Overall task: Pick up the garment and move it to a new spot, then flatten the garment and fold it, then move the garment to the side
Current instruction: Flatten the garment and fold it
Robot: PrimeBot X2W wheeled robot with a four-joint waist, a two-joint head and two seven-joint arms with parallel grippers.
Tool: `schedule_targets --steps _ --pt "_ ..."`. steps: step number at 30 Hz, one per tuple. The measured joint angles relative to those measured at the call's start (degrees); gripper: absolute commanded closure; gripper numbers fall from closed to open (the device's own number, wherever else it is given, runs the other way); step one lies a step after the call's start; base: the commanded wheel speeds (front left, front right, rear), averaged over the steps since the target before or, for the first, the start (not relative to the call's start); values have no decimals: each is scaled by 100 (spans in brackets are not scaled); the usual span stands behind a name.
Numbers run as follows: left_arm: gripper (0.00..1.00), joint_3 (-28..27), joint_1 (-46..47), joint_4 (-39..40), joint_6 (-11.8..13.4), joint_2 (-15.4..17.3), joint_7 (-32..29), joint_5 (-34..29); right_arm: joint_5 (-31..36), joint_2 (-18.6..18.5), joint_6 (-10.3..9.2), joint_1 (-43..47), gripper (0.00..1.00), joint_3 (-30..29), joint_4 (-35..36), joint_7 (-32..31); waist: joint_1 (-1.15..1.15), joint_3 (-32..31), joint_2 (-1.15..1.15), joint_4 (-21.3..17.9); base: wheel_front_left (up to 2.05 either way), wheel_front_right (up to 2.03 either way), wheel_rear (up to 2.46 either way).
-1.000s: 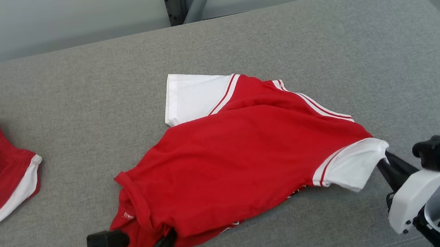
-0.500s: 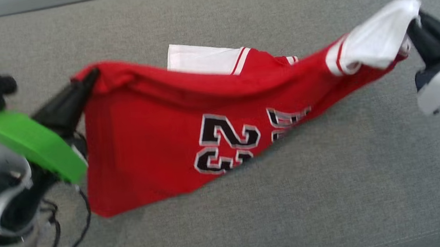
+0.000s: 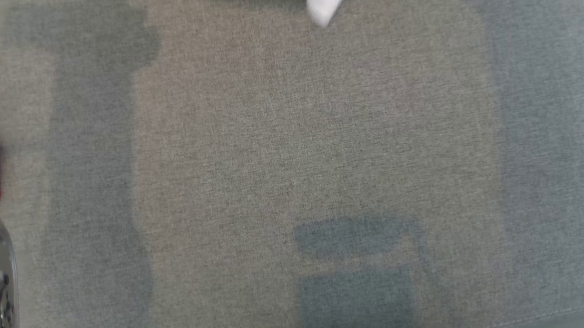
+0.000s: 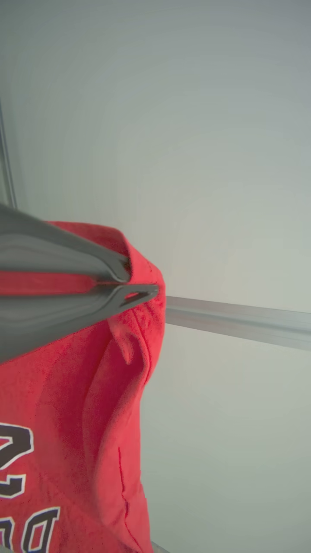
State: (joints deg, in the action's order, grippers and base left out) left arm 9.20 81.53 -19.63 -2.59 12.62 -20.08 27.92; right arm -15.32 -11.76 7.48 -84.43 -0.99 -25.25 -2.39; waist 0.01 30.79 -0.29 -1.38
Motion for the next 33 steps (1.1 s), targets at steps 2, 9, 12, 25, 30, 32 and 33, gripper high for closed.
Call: schedule_targets --steps 2,9,12,25,30,32,33 --pt "100 41 363 -495 -68 -113 619 -141 322 167 0 -425 100 -23 -398 385 0 144 0 22 0 0 0" --pt "100 123 697 -1639 -385 -41 2695 -348 531 344 1 -725 100 274 -1211 1501 0 397 0 -29 0 0 0" --pt "100 335 330 -2124 -455 23 2994 -215 276 261 2 -101 100 634 -1382 1652 0 361 0 -105 0 0 0" --pt "100 1847 -3243 -1473 -481 702 3430 1302 -984 -692 3 4358 100 1205 526 1737 -2 -342 0 -169 0 0 0" --pt "100 1956 -4584 -965 -325 856 3477 1280 -958 -932 5 5812 100 951 1055 1738 -1 -739 0 -147 0 0 0" --pt "100 2034 -5136 -679 -174 892 3459 1284 -850 -1002 7 6306 100 854 1139 1738 -2 -891 0 -140 0 0 0" --pt "100 2034 -5422 -513 -76 916 3433 1318 -853 -1017 7 6541 100 802 1187 1738 -2 -966 0 -138 0 0 0"
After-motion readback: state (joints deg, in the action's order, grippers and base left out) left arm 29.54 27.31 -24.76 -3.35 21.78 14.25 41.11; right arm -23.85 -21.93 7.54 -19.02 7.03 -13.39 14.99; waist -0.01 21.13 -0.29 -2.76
